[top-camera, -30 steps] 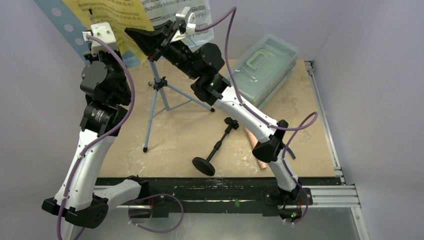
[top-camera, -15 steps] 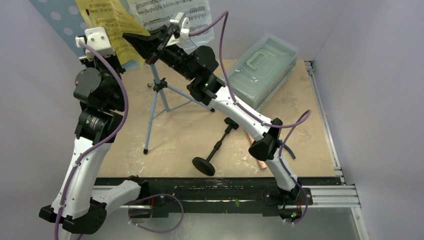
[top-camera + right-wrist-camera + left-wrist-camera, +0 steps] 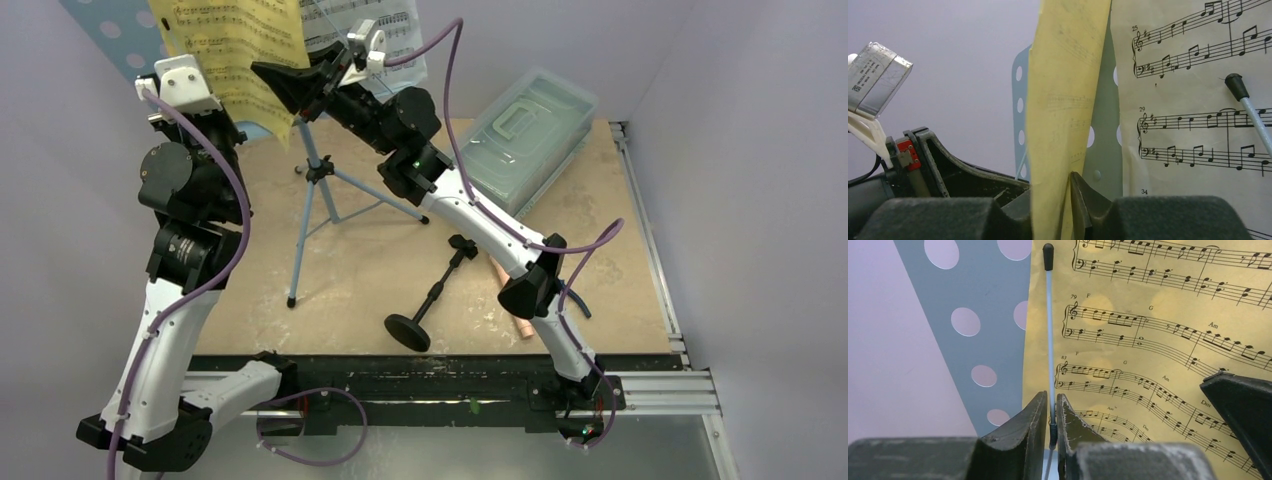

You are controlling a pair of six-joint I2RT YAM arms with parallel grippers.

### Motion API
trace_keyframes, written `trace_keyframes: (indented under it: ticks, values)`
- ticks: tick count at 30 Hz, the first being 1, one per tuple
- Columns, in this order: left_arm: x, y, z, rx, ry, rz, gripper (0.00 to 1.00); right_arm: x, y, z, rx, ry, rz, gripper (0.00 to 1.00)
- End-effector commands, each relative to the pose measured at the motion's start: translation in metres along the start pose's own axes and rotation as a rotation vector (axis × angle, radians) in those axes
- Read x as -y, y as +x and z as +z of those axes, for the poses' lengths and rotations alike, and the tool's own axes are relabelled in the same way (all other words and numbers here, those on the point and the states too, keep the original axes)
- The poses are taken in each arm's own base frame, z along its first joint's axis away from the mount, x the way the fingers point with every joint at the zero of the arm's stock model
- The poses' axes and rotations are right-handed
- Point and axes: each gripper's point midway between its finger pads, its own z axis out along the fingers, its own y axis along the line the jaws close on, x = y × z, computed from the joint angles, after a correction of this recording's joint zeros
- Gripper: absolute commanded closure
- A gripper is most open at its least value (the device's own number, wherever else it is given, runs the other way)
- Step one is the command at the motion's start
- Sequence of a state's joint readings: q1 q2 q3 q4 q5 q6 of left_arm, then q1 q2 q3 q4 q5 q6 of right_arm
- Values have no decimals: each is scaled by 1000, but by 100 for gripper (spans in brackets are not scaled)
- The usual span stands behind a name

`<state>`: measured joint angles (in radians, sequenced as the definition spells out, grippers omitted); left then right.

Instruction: Set up the instrument practice props

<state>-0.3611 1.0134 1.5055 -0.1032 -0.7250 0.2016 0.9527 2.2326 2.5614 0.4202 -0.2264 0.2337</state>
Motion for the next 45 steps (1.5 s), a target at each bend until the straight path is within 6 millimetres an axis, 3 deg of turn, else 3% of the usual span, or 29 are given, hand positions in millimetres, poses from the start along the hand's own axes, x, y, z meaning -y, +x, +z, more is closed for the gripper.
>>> trace_keyframes:
  ticks: [1,6,11,15,19,21,25,26,27,28,29,32,39,45]
  values:
    - [-5,0,1,9,-36,-17,90,-3,-41,0,56,22,-7,72]
    - [-3,4,2,-4,-37,-19,86,7,-50,-7,21,108,7,46]
    - [-4,6,1,-12,-43,-25,82,16,-56,-16,-15,193,32,33]
    - [-5,10,1,-21,-52,-18,82,16,-57,-23,-41,214,54,29]
    - [-5,13,1,-30,-56,-14,82,17,-57,-26,-45,225,55,60]
    - [-4,13,1,-31,-51,-15,82,15,-58,-27,-43,220,66,62]
    - [-5,14,1,-34,-55,-10,82,13,-57,-32,-38,217,89,55]
    - [-5,14,1,-35,-54,-8,82,13,-55,-32,-38,218,90,61]
    - [-5,14,0,-35,-50,-7,82,14,-54,-31,-35,217,84,73]
    - [-5,13,0,-35,-49,-8,81,14,-52,-30,-35,213,74,93]
    - [-5,13,0,-37,-47,-9,80,15,-51,-28,-33,206,59,100]
    - [-6,13,-3,-40,-42,-13,74,12,-54,-19,-17,162,-13,100]
    - [-10,10,-9,-41,-31,-19,67,-12,-84,-7,51,-9,-225,100]
    - [-1,13,-9,-58,15,-27,58,-18,-91,-3,52,-86,-390,100]
